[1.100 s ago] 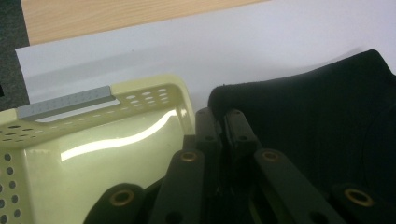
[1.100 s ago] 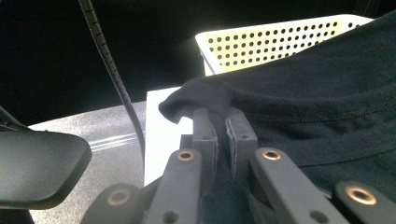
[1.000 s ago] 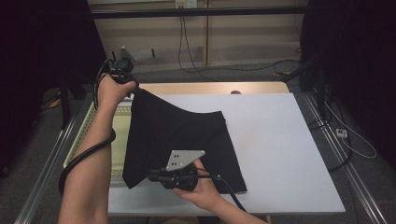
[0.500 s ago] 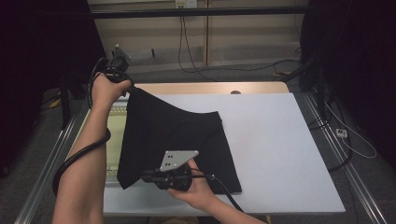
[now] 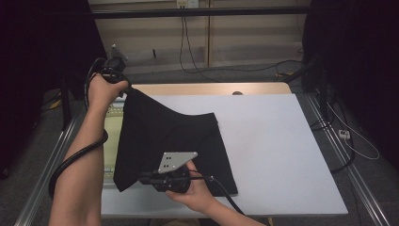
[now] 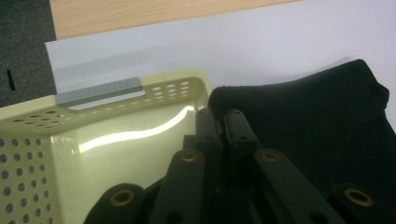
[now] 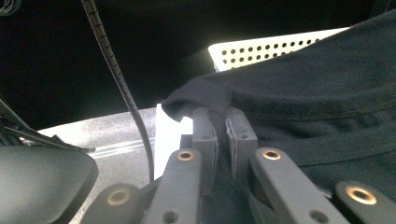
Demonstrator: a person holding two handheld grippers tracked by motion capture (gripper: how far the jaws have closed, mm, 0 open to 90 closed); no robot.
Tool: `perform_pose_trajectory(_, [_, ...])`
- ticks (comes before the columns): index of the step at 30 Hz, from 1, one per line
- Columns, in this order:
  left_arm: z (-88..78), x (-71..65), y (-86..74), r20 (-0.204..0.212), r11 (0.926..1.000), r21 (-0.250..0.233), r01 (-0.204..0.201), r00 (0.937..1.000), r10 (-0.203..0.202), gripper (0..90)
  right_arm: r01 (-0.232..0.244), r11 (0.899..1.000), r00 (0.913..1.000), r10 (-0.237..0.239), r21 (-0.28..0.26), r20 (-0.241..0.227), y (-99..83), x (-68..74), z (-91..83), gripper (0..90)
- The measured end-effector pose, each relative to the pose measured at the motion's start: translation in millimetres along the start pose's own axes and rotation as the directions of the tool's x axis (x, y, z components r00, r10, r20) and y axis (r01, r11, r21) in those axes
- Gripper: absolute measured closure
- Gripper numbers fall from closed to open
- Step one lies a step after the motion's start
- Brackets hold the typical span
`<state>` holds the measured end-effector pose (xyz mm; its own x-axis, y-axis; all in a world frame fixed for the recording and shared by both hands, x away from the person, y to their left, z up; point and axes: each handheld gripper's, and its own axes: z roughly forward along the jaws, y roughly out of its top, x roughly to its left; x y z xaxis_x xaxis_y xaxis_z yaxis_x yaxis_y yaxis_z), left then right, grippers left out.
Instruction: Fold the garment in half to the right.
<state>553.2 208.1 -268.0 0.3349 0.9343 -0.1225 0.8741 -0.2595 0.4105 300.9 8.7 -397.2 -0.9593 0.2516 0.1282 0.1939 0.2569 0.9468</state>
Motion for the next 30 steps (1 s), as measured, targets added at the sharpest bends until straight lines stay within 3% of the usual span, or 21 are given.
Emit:
perform_pose_trajectory(16, [23.7, -23.9, 6.1, 0.035, 0.9998, -0.003, -0.017, 0.9992, 0.017, 86.3, -0.017, 1.000, 0.9993, 0.017, 0.008, 0.032, -12.2, -4.6, -18.0, 85.0])
perform_pose_trajectory(30, [31.1, -22.0, 1.5, 0.043, 0.9997, -0.019, -0.016, 0.9989, 0.016, 86.3, -0.016, 1.000, 0.9991, 0.015, 0.026, 0.040, -17.0, -4.2, -19.5, 85.0])
